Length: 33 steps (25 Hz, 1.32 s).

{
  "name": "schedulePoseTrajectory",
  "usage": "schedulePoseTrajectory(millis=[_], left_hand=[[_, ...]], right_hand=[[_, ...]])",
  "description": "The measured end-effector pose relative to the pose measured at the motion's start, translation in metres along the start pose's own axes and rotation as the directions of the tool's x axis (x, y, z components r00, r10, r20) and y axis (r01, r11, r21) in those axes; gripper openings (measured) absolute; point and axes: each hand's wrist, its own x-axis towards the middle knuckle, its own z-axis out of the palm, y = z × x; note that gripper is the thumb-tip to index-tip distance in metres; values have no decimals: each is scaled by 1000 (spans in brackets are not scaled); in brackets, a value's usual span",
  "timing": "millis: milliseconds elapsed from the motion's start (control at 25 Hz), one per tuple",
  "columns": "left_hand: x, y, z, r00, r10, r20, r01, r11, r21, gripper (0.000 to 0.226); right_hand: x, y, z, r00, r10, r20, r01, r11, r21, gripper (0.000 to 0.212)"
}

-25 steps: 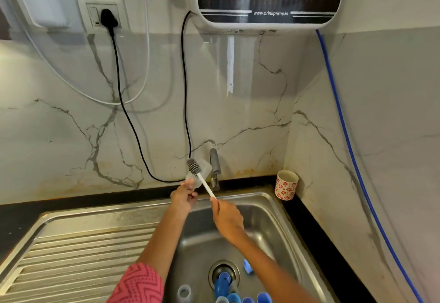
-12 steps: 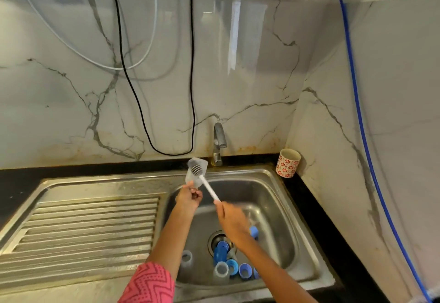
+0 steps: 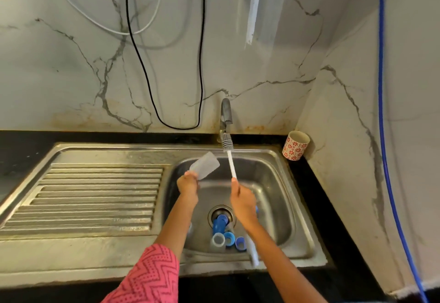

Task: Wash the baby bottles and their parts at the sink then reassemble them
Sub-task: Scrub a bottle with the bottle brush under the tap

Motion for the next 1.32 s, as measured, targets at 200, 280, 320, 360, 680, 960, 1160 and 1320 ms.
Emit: schedulePoseTrajectory(millis=[200,280,320,360,680,960,1160,1320], left_hand=[[-6,-33,-24,844,480,237,-534,790,301,27],[-12,-35,-27,732,595,332,-681,650,336,25],[-14,-37,-29,698,624,350,-716,611,338,21],[-14,-38,-31,680,648,345,-733,586,345,19],[-19,-46,-50,608,712,351,-789,491,369,17],[-6,-49,-76,577,659,483,-813,407,416,21],[-3,-40,-83,562,636,528,-825,387,411,17],[9,-36,-86,594,617,516,-803,415,429,19]], right_hand=[[-10,26,-12,984,10,180,38,966,-257,50],[-13,31,-15,988,24,154,16,968,-252,51],[-16,30,-16,989,15,149,22,970,-244,52],[-19,30,-16,984,9,176,34,970,-240,52],[-33,34,-18,967,88,239,-41,980,-195,51],[-36,30,-5,962,79,263,-20,975,-219,50],[-16,23,-7,973,92,210,-2,918,-396,50],[-10,2,1,967,-62,246,169,880,-445,50]])
